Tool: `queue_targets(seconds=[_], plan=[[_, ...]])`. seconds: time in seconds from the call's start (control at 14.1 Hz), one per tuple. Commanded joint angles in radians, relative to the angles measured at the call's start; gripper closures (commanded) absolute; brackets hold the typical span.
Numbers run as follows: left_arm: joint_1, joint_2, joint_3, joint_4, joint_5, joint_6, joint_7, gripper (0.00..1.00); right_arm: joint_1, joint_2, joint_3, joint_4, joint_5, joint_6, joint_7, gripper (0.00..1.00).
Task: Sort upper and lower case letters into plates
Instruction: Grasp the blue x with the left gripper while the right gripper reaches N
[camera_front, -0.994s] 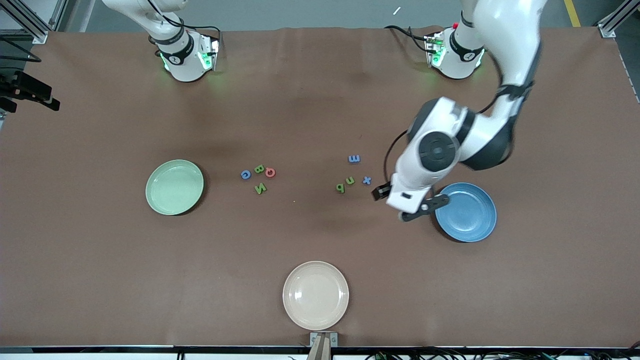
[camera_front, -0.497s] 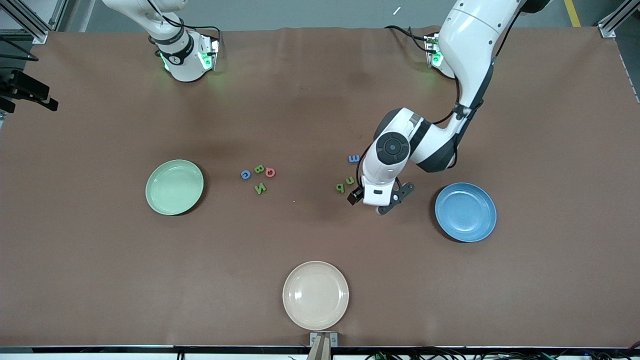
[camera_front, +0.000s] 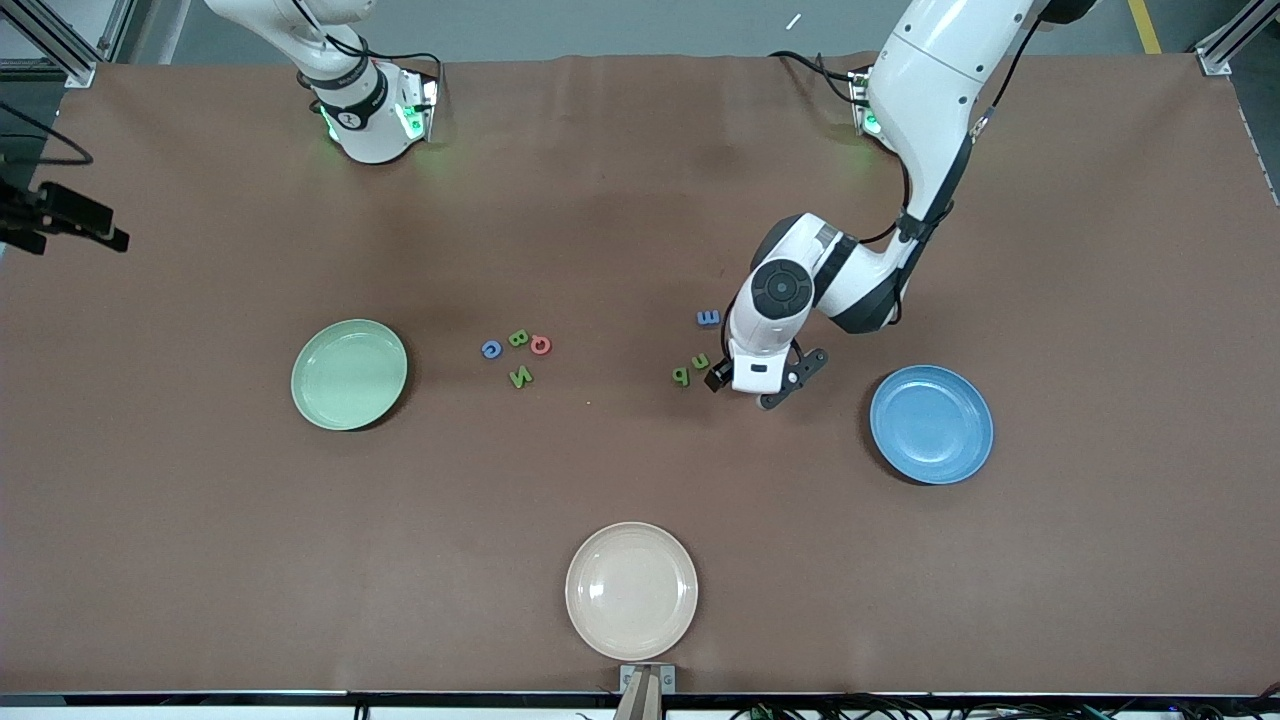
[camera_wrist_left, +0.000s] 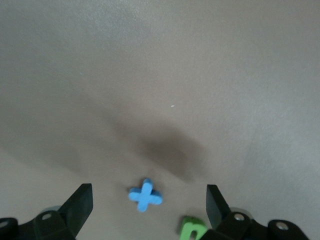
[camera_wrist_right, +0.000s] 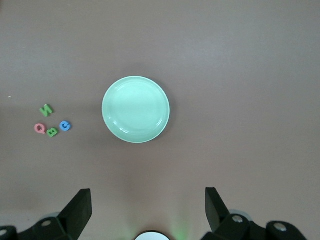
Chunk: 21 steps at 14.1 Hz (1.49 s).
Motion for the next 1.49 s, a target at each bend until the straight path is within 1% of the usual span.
queue_targets(seconds=[0.0,0.07,0.14,0.21,0.36,0.43,0.5,0.57,0.64,0.92,0.99,1.14,1.21,1.28,1.42], plan=[[-0.005,-0.037,0.003,-0.073,0.021,0.074,-0.072,0.0,-0.017,0.126,0.007,0.01,0.001,0.003,-0.003,0.0],[-0.006,-0.035,0.003,-0.081,0.021,0.076,-0.074,0.01,-0.014,0.142,0.009,-0.001,0.001,0.017,-0.001,0.0],[-0.01,-0.035,0.001,-0.087,0.021,0.076,-0.076,0.09,-0.006,0.151,0.01,-0.022,0.014,0.035,0.003,0.0],[-0.011,-0.035,0.001,-0.091,0.021,0.076,-0.082,0.17,0.016,0.154,0.012,-0.053,0.018,0.085,0.011,0.0],[-0.014,-0.032,0.0,-0.093,0.021,0.076,-0.109,0.24,0.087,0.154,0.012,-0.104,0.02,0.174,0.04,0.0],[-0.016,-0.029,0.0,-0.093,0.021,0.076,-0.115,0.3,0.134,0.16,0.012,-0.119,0.021,0.216,0.095,0.0],[-0.016,-0.029,0.0,-0.093,0.021,0.076,-0.117,0.35,0.18,0.171,0.012,-0.139,0.046,0.254,0.144,0.0],[-0.016,-0.029,0.0,-0.091,0.021,0.076,-0.117,0.39,0.22,0.182,0.012,-0.156,0.094,0.296,0.19,0.0],[-0.017,-0.029,0.0,-0.091,0.021,0.076,-0.117,0.4,0.263,0.202,0.012,-0.17,0.11,0.346,0.219,0.0],[-0.019,-0.024,-0.002,-0.087,0.015,0.076,-0.119,0.47,0.45,0.329,0.012,-0.174,0.113,0.552,0.367,0.0],[-0.025,-0.024,-0.002,-0.087,0.014,0.076,-0.12,0.52,0.489,0.36,0.012,-0.173,0.113,0.595,0.387,0.0],[-0.039,-0.018,0.0,-0.084,0.012,0.076,-0.122,0.66,0.517,0.413,0.012,-0.176,0.113,0.665,0.387,0.01],[-0.039,-0.018,0.0,-0.084,0.012,0.076,-0.123,0.74,0.526,0.426,0.012,-0.181,0.115,0.673,0.387,0.03],[-0.039,-0.018,0.0,-0.084,0.012,0.076,-0.123,0.8,0.537,0.449,0.013,-0.181,0.124,0.678,0.387,0.03],[-0.037,-0.021,0.001,-0.084,0.012,0.076,-0.125,0.89,0.555,0.472,0.013,-0.213,0.135,0.727,0.387,0.03]])
